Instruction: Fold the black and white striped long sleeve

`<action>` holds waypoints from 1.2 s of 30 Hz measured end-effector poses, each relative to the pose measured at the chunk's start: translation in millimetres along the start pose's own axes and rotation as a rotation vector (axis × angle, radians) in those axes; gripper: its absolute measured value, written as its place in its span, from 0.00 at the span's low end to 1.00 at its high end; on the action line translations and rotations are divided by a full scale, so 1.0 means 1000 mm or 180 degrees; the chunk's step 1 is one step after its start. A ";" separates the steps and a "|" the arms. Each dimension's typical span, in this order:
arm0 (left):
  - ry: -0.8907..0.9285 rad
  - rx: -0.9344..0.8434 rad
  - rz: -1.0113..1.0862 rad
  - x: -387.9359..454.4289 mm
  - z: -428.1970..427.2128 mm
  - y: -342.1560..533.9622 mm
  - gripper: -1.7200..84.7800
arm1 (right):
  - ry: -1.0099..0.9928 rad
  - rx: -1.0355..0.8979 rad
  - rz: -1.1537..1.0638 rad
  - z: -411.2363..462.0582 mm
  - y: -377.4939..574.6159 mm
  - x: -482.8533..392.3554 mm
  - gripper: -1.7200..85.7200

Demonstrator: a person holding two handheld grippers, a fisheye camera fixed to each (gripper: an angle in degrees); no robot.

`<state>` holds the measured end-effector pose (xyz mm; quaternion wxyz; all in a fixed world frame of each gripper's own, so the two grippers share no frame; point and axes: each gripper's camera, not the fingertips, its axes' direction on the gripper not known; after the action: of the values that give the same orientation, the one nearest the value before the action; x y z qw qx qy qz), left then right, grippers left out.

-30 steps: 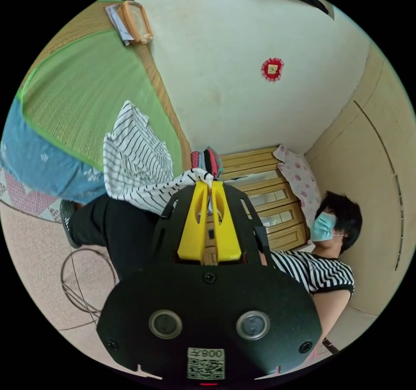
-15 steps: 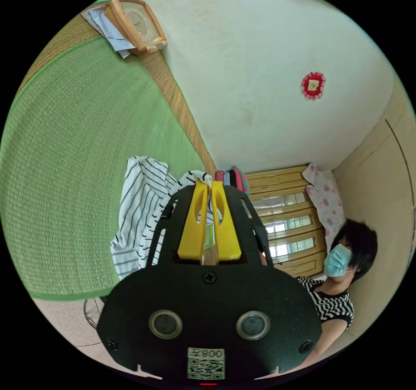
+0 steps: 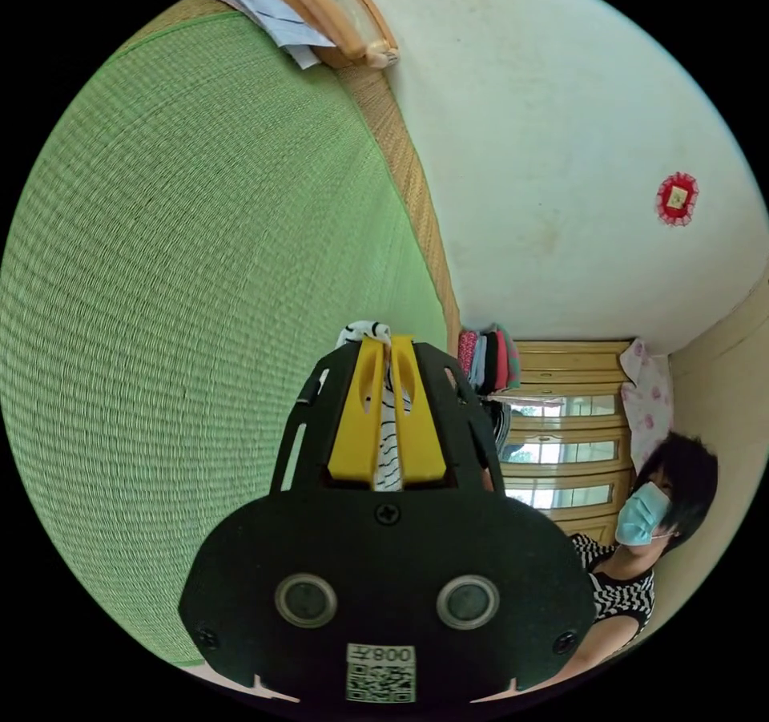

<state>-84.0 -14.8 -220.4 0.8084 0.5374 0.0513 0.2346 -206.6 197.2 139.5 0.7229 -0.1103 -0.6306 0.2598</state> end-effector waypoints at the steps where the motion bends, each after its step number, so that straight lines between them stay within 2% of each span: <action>1: -0.0044 -0.0016 -0.0017 -0.003 0.004 -0.008 0.04 | 0.0005 -0.0016 0.0036 0.004 -0.006 0.004 0.04; 12: 0.0044 0.0101 -0.0171 -0.015 0.015 -0.049 0.07 | -0.0215 0.0008 0.0183 0.015 -0.034 0.010 0.04; 21: 0.0355 0.0560 -0.0190 -0.017 -0.020 -0.045 0.10 | -0.0301 0.0291 0.0155 -0.005 -0.031 -0.002 0.03; 27: 0.0075 -0.0266 0.0246 0.026 0.044 -0.045 0.08 | 0.0243 -0.0246 -0.0648 0.044 -0.028 -0.083 0.02; 31: -0.0333 -0.0448 0.0414 0.047 0.080 -0.065 0.06 | 0.1405 -0.0524 -0.0952 0.090 -0.047 -0.120 0.02; 33: -0.0602 -0.0533 0.0333 0.049 0.084 -0.071 0.06 | 0.1470 -0.0666 -0.0911 0.100 -0.054 -0.124 0.02; 36: -0.0438 -0.0484 0.0546 0.069 0.060 -0.060 0.06 | 0.1506 -0.0598 -0.1221 0.088 -0.037 -0.151 0.03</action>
<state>16.3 -54.8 -237.4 0.8254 0.4919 -0.0684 0.2686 -293.4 73.1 44.4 0.8720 -0.1130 -0.4756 0.0265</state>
